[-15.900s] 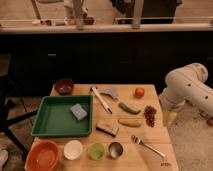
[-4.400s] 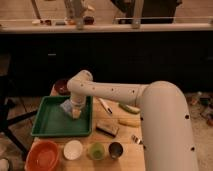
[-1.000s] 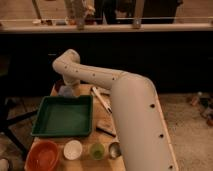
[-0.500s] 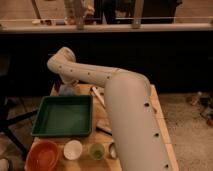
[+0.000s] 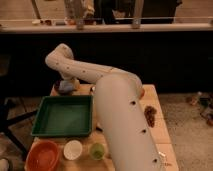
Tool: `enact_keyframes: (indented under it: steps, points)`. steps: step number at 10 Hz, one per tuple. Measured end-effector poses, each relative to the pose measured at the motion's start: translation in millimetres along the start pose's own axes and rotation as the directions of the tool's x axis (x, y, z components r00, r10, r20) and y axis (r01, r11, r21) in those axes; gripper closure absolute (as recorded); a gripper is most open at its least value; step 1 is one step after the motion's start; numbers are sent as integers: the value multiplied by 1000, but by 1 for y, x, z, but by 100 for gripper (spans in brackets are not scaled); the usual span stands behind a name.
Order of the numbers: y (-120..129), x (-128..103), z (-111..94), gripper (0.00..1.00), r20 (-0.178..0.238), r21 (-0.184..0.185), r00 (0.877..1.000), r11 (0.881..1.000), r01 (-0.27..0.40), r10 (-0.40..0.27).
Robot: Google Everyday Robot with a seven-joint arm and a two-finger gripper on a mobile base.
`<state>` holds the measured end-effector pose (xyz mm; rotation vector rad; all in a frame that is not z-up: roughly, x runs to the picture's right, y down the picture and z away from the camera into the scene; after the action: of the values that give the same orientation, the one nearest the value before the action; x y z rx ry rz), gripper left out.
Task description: Wipe purple bowl with sponge
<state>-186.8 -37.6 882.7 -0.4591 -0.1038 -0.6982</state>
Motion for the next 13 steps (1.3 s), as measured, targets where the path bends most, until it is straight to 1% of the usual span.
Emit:
enact_keyframes:
  steps: [1, 2, 4, 5, 6, 7, 8, 9, 10, 11, 13]
  points:
    - [-10, 5, 6, 100, -16, 8, 1000, 1000, -9, 9]
    - [-18, 11, 12, 100, -49, 17, 998, 1000, -25, 26]
    - [-27, 12, 17, 100, -99, 34, 994, 999, -39, 43]
    - [-33, 9, 20, 100, -148, 43, 988, 998, -41, 47]
    - [-36, 6, 21, 100, -178, 49, 983, 998, -41, 49]
    - [-41, 2, 23, 100, -216, 58, 975, 998, -39, 51]
    - [-44, 0, 26, 100, -255, 57, 966, 998, -36, 49]
    - [-46, -4, 29, 100, -272, 51, 961, 998, -27, 40]
    - [-49, -7, 33, 100, -279, 46, 960, 999, -22, 34]
    - [-51, -11, 37, 100, -275, 37, 961, 999, -18, 28]
    - [-50, -8, 51, 100, -235, 10, 972, 1000, -23, 24]
